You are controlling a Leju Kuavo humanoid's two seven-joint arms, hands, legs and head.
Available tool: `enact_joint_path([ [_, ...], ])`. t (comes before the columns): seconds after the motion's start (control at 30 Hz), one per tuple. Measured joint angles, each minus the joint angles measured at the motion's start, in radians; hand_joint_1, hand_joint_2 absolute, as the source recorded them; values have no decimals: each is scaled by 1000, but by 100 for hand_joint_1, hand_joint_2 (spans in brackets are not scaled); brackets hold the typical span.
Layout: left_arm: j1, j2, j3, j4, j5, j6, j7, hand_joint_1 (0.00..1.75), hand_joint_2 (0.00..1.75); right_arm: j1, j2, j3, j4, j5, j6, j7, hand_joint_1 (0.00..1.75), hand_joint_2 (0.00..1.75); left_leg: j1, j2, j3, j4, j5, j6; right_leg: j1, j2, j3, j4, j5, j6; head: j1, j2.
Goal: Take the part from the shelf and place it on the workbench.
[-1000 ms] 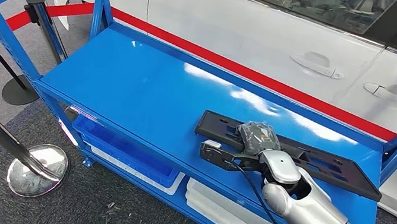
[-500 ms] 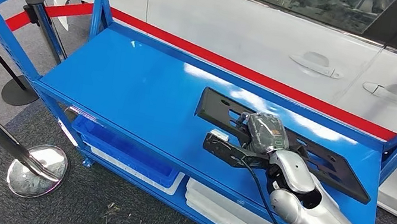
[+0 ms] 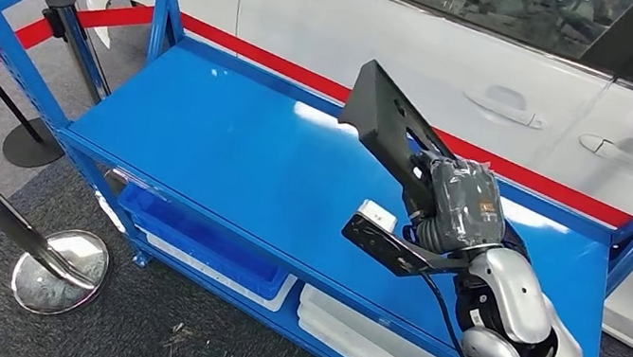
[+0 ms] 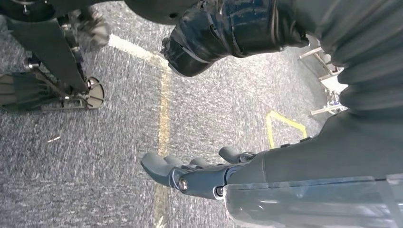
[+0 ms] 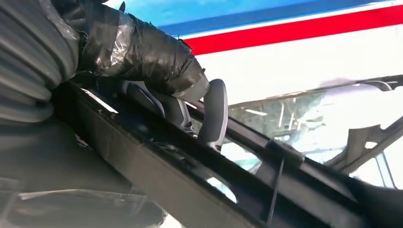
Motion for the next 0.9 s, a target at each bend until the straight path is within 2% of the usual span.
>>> enact_joint_path([
  [0.03,0,0,0,0,0,0,0,0,175,6,-3,-2,-8,3,1,-1,175,175,1,0,-3,3,0,-1,-4,-1,-12,33,-7,4,0,0],
  [0.07,0,0,0,0,0,0,0,0,175,10,-6,-4,-16,6,2,-2,175,175,4,0,-8,7,0,-4,-9,-1,-7,30,7,9,0,0],
  [0.1,0,0,0,0,0,0,0,0,175,12,-8,-6,-24,9,3,-3,175,175,8,-1,-14,15,0,-10,-15,-2,15,-11,35,14,0,0],
  [0.17,0,3,0,0,0,0,0,0,175,14,-10,-9,-40,14,6,-4,175,175,14,-2,-29,34,-3,-27,-23,0,78,-128,82,27,1,0],
  [0.2,-1,4,0,1,0,0,0,0,175,15,-11,-10,-48,15,7,-4,175,175,14,-4,-35,43,-4,-37,-22,5,95,-161,93,27,1,0],
  [0.27,0,7,0,1,0,0,0,0,175,19,-13,-10,-61,15,10,-5,175,175,11,-10,-44,53,1,-54,-18,14,95,-163,95,13,-2,0],
  [0.33,2,6,0,1,1,0,1,0,175,22,-15,-10,-75,8,16,-12,175,175,14,-12,-52,58,5,-66,-18,13,80,-160,101,-9,-6,0],
  [0.37,3,6,0,1,1,0,1,0,175,23,-15,-10,-83,1,19,-18,175,175,17,-10,-61,68,-9,-69,-16,12,73,-159,108,-19,-6,0],
  [0.4,3,5,0,1,1,0,1,0,175,23,-15,-10,-92,-8,22,-23,175,175,18,-7,-74,98,-38,-72,-15,10,65,-160,115,-30,-7,0],
  [0.43,2,5,0,1,1,0,1,0,175,23,-15,-9,-101,-18,25,-27,175,175,19,-4,-93,148,-82,-72,-14,8,57,-160,122,-39,-8,0],
  [0.5,1,5,0,1,2,0,1,0,175,24,-15,-7,-116,-41,34,-29,175,175,16,-3,-131,278,-164,-70,-5,7,38,-159,135,-50,-10,0],
  [0.53,1,5,0,1,2,0,1,0,175,24,-15,-6,-122,-58,38,-29,175,175,13,-3,-137,324,-183,-67,0,6,29,-159,143,-54,-10,0],
  [0.57,1,5,0,1,3,0,2,0,175,25,-15,-5,-129,-81,40,-30,175,175,9,-3,-127,337,-182,-61,6,6,20,-159,150,-56,-10,0],
  [0.6,1,5,0,1,3,0,2,0,175,25,-15,-5,-136,-113,43,-32,175,175,4,-3,-99,313,-166,-52,11,6,11,-158,157,-57,-10,0],
  [0.67,-2,7,0,1,3,1,2,0,175,26,-15,-5,-151,-193,49,-45,175,175,-11,-4,-5,186,-134,-23,20,6,-4,-158,170,-58,-9,0],
  [0.7,-3,9,0,1,3,1,2,0,175,26,-15,-6,-159,-237,51,-55,175,175,-18,-3,37,124,-125,-13,22,5,-8,-160,177,-56,-8,0],
  [0.73,-4,10,0,1,3,1,1,0,175,26,-15,-6,-166,-275,53,-63,175,175,-23,-2,64,80,-122,-6,21,3,-9,-163,183,-53,-8,0],
  [0.77,-5,12,0,1,3,0,1,0,175,26,-15,-7,-172,-309,54,-71,175,175,-27,-2,74,57,-122,-3,19,1,-10,-166,191,-48,-8,0],
  [0.83,-6,11,0,1,3,0,0,0,175,26,-16,-7,-184,-357,58,-81,175,175,-27,0,72,40,-99,-4,17,-1,-10,-175,203,-37,-11,0],
  [0.87,-7,11,0,1,3,-1,0,0,175,26,-17,-7,-189,-376,61,-85,175,175,-25,2,70,28,-86,-2,17,-1,-13,-172,197,-32,-11,0],
  [0.9,-8,11,0,1,3,-1,-1,0,175,25,-17,-7,-194,-391,64,-87,175,175,-21,5,66,18,-72,2,18,-1,-20,-155,172,-27,-9,0],
])
